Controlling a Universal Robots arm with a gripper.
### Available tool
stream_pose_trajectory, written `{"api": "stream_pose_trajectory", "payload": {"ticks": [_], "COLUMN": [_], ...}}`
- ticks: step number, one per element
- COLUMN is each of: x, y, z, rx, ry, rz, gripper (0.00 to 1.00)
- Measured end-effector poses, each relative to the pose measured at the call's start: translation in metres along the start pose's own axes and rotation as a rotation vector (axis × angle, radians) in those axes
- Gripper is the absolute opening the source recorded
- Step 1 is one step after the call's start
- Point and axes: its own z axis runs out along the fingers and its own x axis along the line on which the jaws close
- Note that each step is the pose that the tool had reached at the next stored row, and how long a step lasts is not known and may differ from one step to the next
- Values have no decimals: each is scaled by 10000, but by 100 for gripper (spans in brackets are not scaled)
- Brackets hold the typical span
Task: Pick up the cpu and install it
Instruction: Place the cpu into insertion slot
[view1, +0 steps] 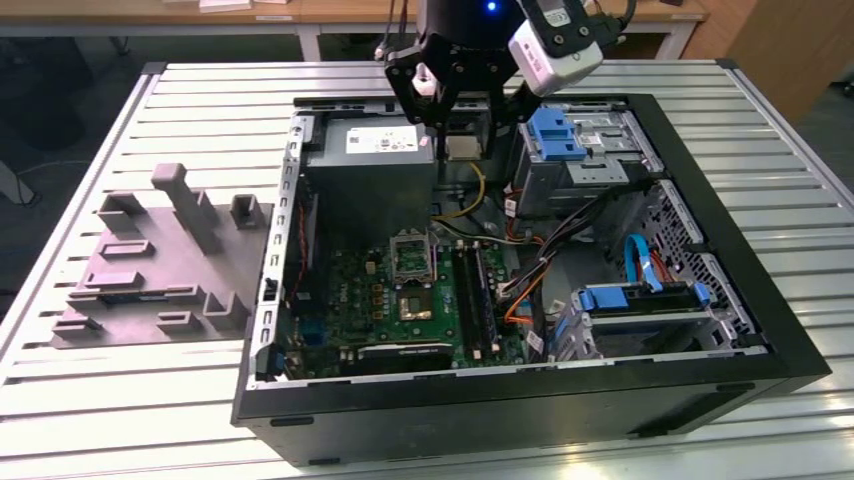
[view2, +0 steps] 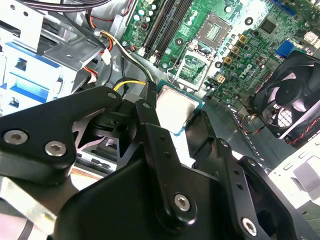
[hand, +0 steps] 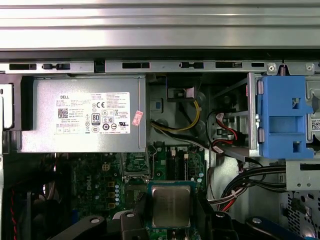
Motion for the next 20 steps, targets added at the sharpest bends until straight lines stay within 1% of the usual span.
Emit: {"api": "stream_pose_trajectory", "payload": {"ticks": [6,8,10,11,13,17,18,20], "x": [3,10,16,18,25,36,42,51], "y": [-7,-34,-75,-92,-105,-130,-135,-142], "z": [0,3,12,21,46,109,126,137], "rx": [4,9,9,10,12,17,17,18], "ry": [1,6,29,56,144,267,287,291], "rz": [-10,-26,-33,-36,-61,-198,-222,-234], "gripper": [47,47,47,47,47,47,47,47]}}
